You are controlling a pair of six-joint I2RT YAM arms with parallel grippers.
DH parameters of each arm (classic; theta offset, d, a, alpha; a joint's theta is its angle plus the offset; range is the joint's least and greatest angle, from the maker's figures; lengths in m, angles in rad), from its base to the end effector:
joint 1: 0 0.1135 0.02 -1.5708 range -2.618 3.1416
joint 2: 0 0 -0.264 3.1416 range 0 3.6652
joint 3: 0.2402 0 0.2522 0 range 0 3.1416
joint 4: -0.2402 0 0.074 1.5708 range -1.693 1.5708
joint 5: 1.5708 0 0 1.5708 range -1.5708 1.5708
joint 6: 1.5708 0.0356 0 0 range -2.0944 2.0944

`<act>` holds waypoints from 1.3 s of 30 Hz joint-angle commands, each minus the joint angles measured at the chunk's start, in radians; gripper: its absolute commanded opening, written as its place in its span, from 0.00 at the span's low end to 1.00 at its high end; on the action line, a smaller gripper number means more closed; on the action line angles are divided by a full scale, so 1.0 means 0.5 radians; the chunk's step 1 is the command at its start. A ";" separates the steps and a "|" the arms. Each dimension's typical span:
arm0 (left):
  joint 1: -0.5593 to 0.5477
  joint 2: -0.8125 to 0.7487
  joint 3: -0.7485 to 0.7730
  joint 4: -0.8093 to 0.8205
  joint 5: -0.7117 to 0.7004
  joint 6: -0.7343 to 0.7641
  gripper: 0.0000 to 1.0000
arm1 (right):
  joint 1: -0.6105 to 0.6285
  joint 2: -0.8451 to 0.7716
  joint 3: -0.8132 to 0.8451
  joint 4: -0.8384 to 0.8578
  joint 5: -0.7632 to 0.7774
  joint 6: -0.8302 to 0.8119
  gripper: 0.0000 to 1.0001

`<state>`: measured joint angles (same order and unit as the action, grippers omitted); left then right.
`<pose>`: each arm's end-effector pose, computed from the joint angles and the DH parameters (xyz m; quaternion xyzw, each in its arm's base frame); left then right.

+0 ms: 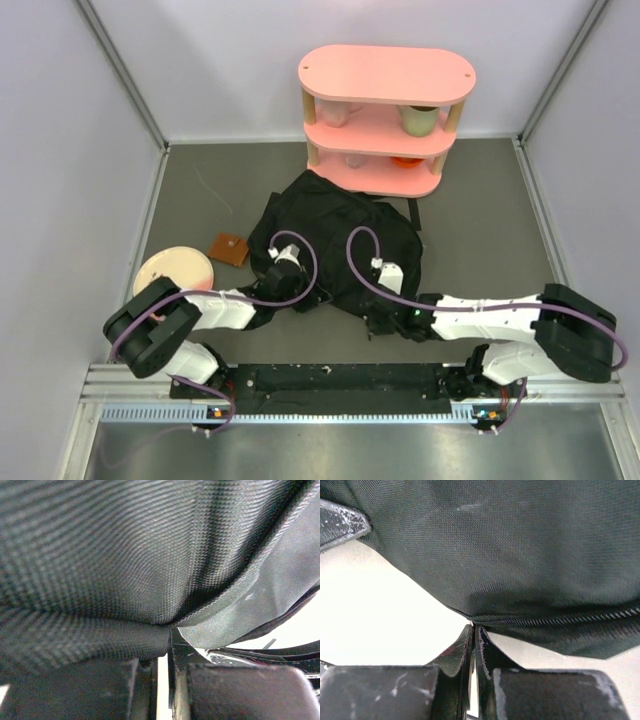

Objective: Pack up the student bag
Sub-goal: Zip the student bag at the center of the board.

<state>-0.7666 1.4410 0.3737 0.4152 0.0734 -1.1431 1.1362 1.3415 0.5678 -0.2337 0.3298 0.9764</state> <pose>0.1737 -0.1709 0.1232 -0.1516 0.8830 -0.3806 0.2291 0.1093 0.2080 0.1513 -0.0301 0.9482 0.1611 0.2722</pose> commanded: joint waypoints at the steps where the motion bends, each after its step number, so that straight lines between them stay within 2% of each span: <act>1: 0.021 -0.032 0.191 -0.268 -0.030 0.386 0.00 | 0.004 -0.213 -0.065 -0.208 0.052 -0.112 0.00; 2: 0.021 -0.035 0.264 -0.321 0.012 0.581 0.00 | 0.004 -0.244 -0.068 -0.220 0.046 -0.124 0.00; 5: 0.012 -0.020 0.396 -0.425 0.208 0.904 0.00 | 0.004 -0.333 -0.080 -0.223 0.006 -0.170 0.00; 9: 0.005 0.063 0.565 -0.533 0.491 1.230 0.00 | 0.041 -0.434 -0.089 -0.223 -0.015 -0.204 0.00; 14: -0.010 0.232 0.811 -0.824 0.859 1.671 0.00 | 0.124 -0.597 -0.111 -0.232 -0.037 -0.195 0.00; 16: -0.004 0.223 0.820 -0.928 0.826 1.728 0.00 | 0.148 -0.603 -0.105 -0.214 -0.073 -0.201 0.00; 19: 0.097 0.113 0.710 -0.895 0.801 1.694 0.00 | 0.206 -0.536 -0.056 -0.168 -0.083 -0.229 0.00; 22: 0.406 -0.028 0.484 -0.846 0.795 1.572 0.00 | 0.262 -0.398 0.024 -0.122 -0.095 -0.241 0.00; 25: 0.612 -0.105 0.412 -0.748 0.890 1.522 0.00 | 0.289 -0.269 0.098 -0.048 -0.126 -0.222 0.00; 28: 0.640 -0.060 0.577 -0.912 0.964 1.648 0.00 | 0.305 -0.131 0.205 0.038 -0.141 -0.247 0.00; 32: 0.640 0.103 0.893 -1.241 1.178 2.027 0.00 | 0.308 -0.005 0.355 0.029 -0.120 -0.320 0.00; 34: 0.646 0.216 1.062 -1.412 1.157 2.132 0.00 | 0.308 0.044 0.407 0.001 -0.101 -0.336 0.00; 39: 0.647 0.315 1.219 -1.515 0.955 2.133 0.00 | 0.308 0.057 0.368 -0.088 -0.052 -0.305 0.00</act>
<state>-0.4599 1.5848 0.8913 -0.3885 0.6426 -0.1669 1.2758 1.3716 0.7300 -0.2558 0.2886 0.8284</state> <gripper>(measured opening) 0.046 0.006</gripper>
